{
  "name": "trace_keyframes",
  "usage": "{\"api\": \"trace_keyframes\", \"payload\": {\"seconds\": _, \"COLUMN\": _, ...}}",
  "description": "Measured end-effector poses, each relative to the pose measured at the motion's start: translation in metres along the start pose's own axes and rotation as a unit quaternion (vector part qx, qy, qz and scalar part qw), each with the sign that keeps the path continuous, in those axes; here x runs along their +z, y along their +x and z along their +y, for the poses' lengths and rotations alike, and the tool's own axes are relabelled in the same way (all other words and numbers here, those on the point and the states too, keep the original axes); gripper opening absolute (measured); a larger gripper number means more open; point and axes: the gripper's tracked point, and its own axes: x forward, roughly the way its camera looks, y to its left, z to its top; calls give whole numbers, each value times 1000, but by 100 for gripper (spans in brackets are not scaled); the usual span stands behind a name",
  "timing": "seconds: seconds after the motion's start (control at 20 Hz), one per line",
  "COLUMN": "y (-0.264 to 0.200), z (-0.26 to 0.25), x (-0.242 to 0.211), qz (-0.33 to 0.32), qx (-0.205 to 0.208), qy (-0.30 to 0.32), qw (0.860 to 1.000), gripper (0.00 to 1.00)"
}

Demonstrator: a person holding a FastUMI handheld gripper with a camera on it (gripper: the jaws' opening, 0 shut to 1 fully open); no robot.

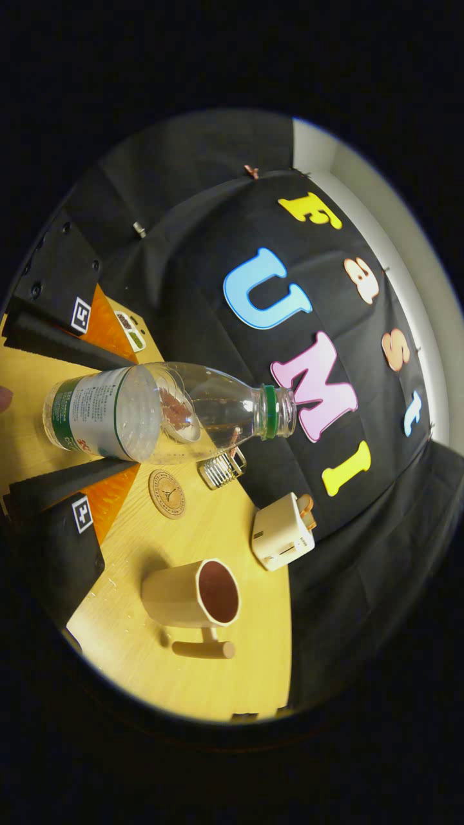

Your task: Take the bottle from table, then pour the juice into the cup, finally place the bottle on the coaster

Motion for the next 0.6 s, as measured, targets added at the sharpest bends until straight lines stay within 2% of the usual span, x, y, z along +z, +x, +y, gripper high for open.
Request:
{"api": "trace_keyframes", "payload": {"seconds": 0.4, "y": 12, "z": -16, "x": 13, "qz": 18, "qx": 3, "qy": 141, "qw": 990, "gripper": 76}}
{"api": "trace_keyframes", "payload": {"seconds": 0.6, "y": 15, "z": -26, "x": 17, "qz": 18, "qx": -3, "qy": 219, "qw": 976, "gripper": 76}}
